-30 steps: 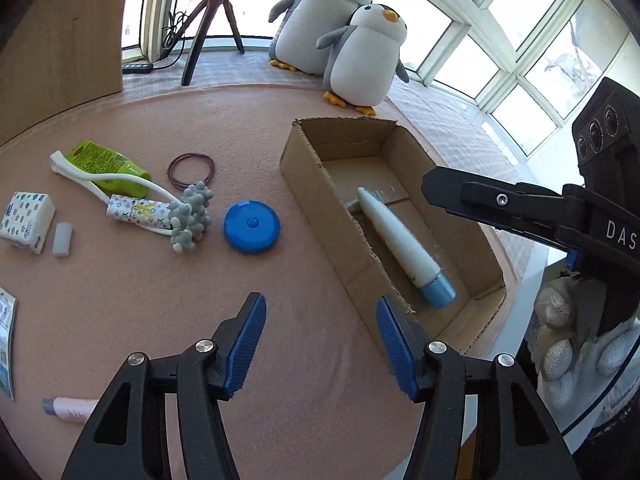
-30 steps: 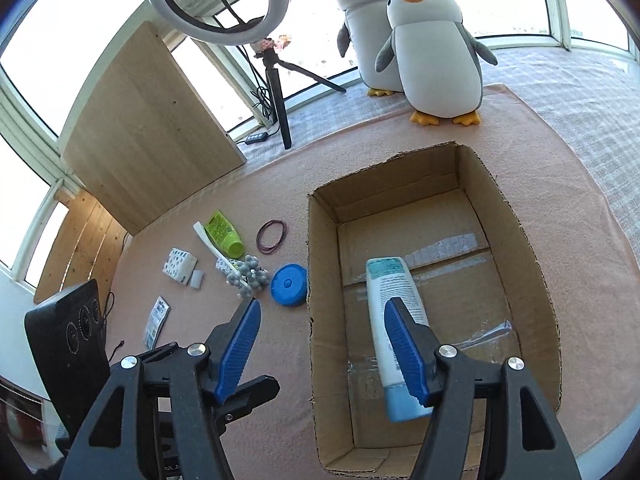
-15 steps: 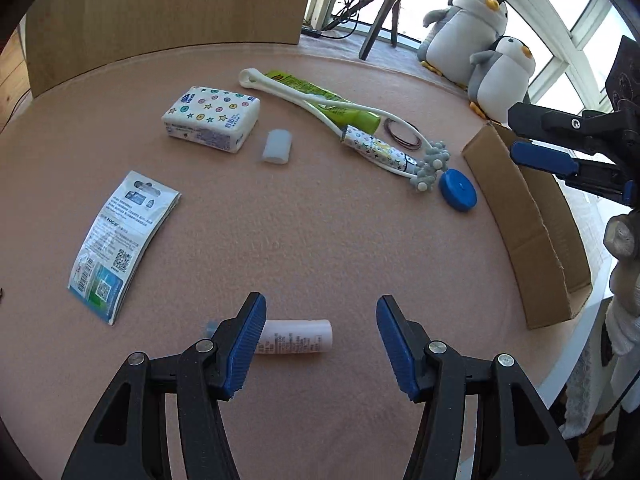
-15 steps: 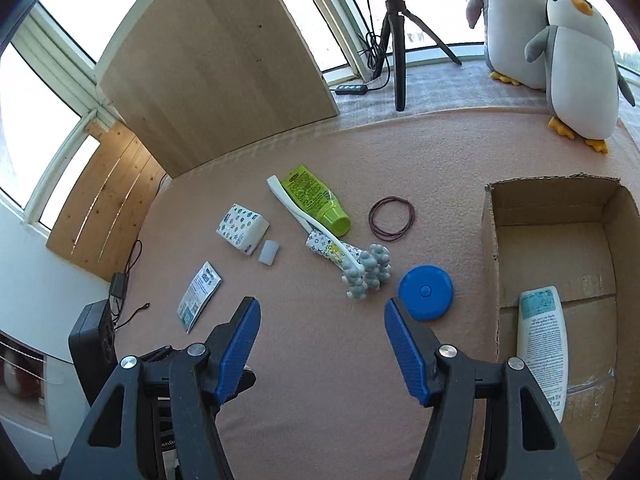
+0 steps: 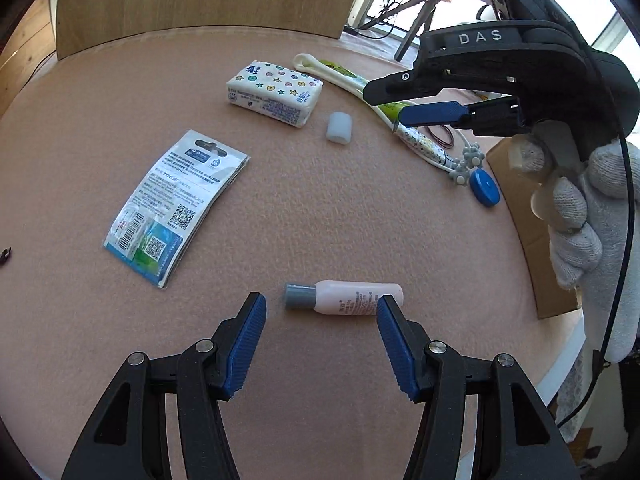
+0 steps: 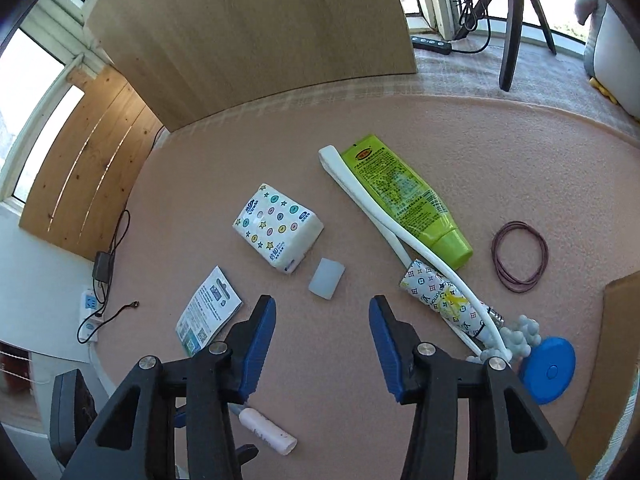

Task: Organize objects
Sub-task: 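Grasp the small white translucent cap with the right gripper, then grasp the small pink bottle with grey cap with the left gripper while the right holds the cap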

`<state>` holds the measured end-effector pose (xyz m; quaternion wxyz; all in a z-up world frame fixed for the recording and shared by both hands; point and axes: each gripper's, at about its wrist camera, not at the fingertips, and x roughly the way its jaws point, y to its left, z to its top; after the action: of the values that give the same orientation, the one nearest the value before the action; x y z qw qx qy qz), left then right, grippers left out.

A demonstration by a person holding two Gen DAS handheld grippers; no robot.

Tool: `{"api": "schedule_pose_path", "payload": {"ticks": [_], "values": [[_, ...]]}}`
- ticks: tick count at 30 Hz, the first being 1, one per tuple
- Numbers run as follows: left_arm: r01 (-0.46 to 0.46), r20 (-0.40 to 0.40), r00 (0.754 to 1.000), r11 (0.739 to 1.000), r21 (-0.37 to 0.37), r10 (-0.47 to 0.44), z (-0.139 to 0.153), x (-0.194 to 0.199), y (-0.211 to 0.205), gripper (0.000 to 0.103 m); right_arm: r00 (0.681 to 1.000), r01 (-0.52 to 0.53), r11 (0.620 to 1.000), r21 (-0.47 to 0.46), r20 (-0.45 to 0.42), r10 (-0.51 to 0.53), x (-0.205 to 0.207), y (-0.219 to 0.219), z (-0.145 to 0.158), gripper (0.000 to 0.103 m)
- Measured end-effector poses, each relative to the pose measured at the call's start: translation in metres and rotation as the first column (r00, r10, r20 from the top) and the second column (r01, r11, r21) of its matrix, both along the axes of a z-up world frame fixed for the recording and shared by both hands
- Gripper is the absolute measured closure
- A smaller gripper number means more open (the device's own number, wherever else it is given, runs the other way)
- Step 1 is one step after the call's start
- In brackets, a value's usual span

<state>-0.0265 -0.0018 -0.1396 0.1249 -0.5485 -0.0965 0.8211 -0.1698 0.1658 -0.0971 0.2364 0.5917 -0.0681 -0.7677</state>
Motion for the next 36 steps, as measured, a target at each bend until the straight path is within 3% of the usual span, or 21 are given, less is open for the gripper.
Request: {"api": "schedule_pose_path", "payload": {"ticks": [6, 16, 20, 30, 36], "values": [[-0.009, 0.003, 1.0, 1.0, 0.016, 0.009, -0.002, 0.004, -0.007, 0.041, 0.998, 0.017, 1.0, 0.026, 0.064, -0.019, -0.016, -0.022, -0.028, 0.066], [0.009, 0.031, 0.999, 0.998, 0.066, -0.011, -0.005, 0.007, 0.001, 0.038, 1.0, -0.03, 0.982, 0.184, 0.015, 0.028, -0.018, -0.047, -0.041, 0.068], [0.022, 0.05, 0.998, 0.996, 0.083, -0.026, -0.01, 0.006, 0.011, 0.038, 0.997, -0.065, 0.969, 0.24, -0.016, 0.071, -0.015, -0.049, -0.041, 0.078], [-0.013, 0.054, 0.999, 0.994, 0.105, 0.007, -0.011, 0.002, 0.018, 0.031, 0.997, -0.071, 0.981, 0.179, -0.019, 0.076, 0.001, -0.023, -0.035, 0.09], [-0.016, 0.041, 0.999, 0.998, 0.057, 0.013, -0.009, -0.005, 0.027, 0.031, 0.999, -0.043, 0.992, 0.12, -0.019, 0.046, 0.018, 0.0, -0.029, 0.092]]}}
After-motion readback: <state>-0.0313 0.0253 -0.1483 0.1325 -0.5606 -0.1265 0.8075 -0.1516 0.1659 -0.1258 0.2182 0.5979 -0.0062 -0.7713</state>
